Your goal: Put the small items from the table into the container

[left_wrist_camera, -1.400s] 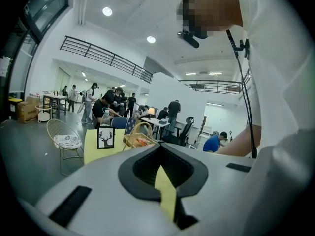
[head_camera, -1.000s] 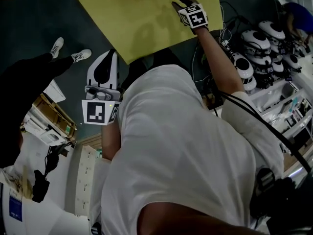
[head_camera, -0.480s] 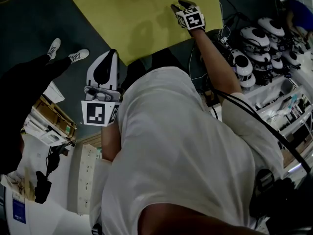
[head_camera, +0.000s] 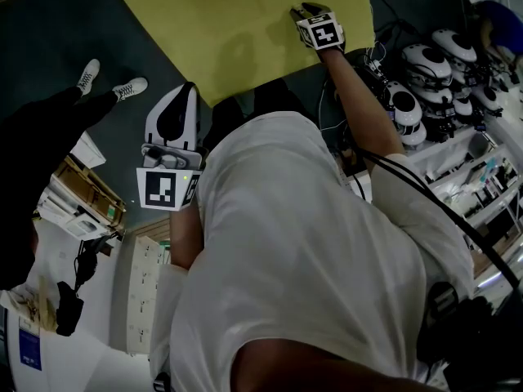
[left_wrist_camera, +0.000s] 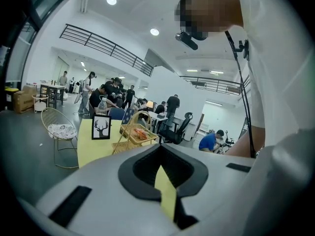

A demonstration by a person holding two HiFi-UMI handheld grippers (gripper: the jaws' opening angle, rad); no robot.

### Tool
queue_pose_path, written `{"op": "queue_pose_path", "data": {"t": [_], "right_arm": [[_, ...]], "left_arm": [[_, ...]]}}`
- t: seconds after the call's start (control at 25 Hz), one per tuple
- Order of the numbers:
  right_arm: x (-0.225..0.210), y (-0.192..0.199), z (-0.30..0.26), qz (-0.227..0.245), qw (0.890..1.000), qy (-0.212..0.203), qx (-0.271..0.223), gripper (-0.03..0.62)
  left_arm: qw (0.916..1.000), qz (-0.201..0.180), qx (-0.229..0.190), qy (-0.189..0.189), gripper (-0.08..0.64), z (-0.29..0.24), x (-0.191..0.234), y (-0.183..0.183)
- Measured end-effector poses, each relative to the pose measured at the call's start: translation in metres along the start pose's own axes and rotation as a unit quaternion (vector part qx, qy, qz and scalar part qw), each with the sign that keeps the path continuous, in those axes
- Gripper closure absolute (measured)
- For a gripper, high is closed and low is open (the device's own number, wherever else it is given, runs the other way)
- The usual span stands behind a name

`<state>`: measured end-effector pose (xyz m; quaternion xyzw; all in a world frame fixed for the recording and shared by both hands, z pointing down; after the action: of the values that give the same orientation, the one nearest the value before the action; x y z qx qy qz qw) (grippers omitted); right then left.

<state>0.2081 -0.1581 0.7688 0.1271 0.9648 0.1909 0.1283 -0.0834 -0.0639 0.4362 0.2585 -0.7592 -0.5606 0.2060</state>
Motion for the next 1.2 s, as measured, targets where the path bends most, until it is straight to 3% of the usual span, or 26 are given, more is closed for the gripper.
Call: {"op": "queue_pose_path", "data": {"t": [0.28,0.52,1.2], "right_arm": [[0.000,0.004,-0.002,0.005,1.000,0.016,0.009,0.440],[0.000,0.001,-0.001,0.020,1.000,0.013,0.007,0.468],[-0.005,-0.022,0.012,0.039,0.999,-0.001,-0.013,0.469]], "left_arm": [[1.0000,0.003,0.003,-0.006,0.552,0.007,0.002,0.002],[1.0000,0.002,0.000,-0.009,0.552,0.007,0.000,0.001],[0.9997,-0.005,-0.017,-0.014,0.552,0.006,-0.006,-0.005]]}}
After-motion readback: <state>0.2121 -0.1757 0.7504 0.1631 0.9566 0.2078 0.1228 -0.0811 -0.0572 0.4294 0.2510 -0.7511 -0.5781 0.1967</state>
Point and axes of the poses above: the fingertips, and each gripper's own axes: z backward along the fingers, x to its left, y out of its underside, the point moved 2 cm from there along z, backward along the fingers, and after that the axes turned 13 degrees about -z, right-handed, at the moved point
